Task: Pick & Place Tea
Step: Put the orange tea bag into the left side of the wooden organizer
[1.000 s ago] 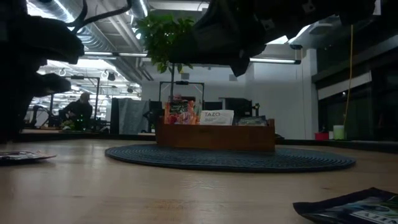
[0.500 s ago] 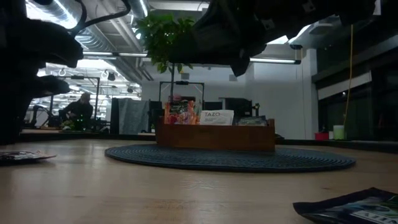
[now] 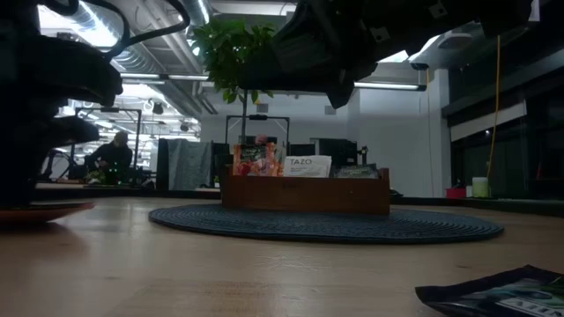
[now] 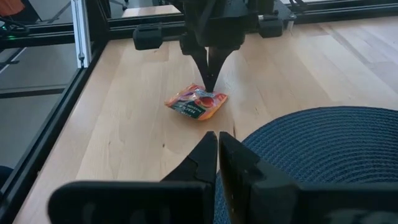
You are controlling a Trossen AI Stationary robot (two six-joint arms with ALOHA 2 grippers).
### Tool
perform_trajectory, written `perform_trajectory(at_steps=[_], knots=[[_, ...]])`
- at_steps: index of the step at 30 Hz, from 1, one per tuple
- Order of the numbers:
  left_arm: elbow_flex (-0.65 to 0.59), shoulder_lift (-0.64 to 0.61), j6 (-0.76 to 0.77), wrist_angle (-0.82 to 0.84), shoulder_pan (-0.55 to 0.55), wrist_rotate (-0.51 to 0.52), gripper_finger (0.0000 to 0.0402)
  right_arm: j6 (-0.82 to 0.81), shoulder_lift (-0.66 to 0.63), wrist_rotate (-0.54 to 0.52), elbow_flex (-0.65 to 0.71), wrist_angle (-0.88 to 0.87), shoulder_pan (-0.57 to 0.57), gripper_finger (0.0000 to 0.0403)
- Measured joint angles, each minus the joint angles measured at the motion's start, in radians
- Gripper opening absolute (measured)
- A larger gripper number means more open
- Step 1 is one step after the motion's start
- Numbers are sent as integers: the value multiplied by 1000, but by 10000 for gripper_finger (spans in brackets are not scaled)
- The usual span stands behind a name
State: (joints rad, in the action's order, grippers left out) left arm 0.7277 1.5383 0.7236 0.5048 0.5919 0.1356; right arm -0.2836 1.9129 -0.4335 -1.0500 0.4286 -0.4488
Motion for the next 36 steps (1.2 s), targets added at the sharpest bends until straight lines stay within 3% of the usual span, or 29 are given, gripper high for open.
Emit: perform_trajectory(at_steps=[7,21,27,36], knots=[[-2,9,98,-71,0,62,2,-55,-1,0,1,24,1,21],[2,113,149,-261,-1,98,2,-471,46,62,2,3,3,31],[0,109,154,-278,-1,98,2,-722,84,69,2,31,13,104],[-1,110,154,-295,1,128,3,-786,98,91,2,106,12,234]])
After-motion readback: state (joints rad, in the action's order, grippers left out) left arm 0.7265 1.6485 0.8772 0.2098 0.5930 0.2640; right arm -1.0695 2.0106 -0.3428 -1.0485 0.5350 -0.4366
